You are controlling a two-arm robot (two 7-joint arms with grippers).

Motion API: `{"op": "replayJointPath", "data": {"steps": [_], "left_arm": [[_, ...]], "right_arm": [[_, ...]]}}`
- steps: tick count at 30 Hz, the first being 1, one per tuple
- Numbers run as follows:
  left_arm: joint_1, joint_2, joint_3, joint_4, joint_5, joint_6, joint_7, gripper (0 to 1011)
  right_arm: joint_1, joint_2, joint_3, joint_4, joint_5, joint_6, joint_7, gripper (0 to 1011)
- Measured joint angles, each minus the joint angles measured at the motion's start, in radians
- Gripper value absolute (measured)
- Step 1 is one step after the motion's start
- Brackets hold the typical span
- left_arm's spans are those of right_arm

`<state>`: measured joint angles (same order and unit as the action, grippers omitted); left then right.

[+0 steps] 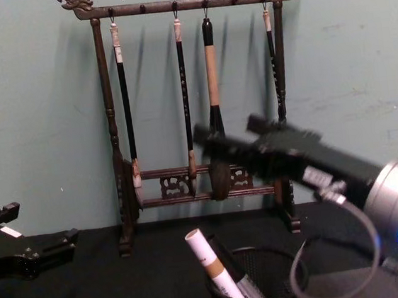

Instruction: Pick up the water-based marker from the table and place it into the pen holder.

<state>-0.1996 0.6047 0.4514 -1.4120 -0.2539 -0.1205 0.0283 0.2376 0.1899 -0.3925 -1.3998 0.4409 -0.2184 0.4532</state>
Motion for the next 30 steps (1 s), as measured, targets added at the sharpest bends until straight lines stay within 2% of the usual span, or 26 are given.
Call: {"op": "replayJointPath", "data": {"steps": [6,8,10,11,12,15,20,22,30], "left_arm": [[0.0,0.0,0.0,0.0,0.0,0.0,0.0,1001],[0.0,0.0,0.0,0.0,0.0,0.0,0.0,1001],[0.0,0.0,0.0,0.0,0.0,0.0,0.0,1001],[0.0,0.0,0.0,0.0,0.0,0.0,0.0,1001],[0.0,0.0,0.0,0.0,0.0,0.0,0.0,1001],[0.0,0.0,0.0,0.0,0.0,0.0,0.0,1001],[0.0,0.0,0.0,0.0,0.0,0.0,0.0,1001],[0.0,0.0,0.0,0.0,0.0,0.0,0.0,1001],[0.0,0.0,0.0,0.0,0.0,0.0,0.0,1001]], "right_arm": [[-0.013,0.026,0.05,-0.051,-0.005,-0.018,-0.042,1002],[-0.029,0.045,0.087,-0.077,-0.021,-0.019,-0.076,1002],[-0.033,0.049,0.096,-0.083,-0.025,-0.019,-0.086,1002],[-0.047,0.061,0.124,-0.097,-0.039,-0.018,-0.113,1002],[-0.047,0.061,0.124,-0.097,-0.039,-0.018,-0.113,1002],[-0.067,0.074,0.158,-0.108,-0.063,-0.006,-0.15,1002],[-0.095,0.091,0.191,-0.109,-0.122,0.062,-0.222,1002],[-0.102,0.095,0.196,-0.105,-0.148,0.111,-0.25,1002],[-0.108,0.101,0.191,-0.072,-0.201,0.244,-0.274,1002]]}}
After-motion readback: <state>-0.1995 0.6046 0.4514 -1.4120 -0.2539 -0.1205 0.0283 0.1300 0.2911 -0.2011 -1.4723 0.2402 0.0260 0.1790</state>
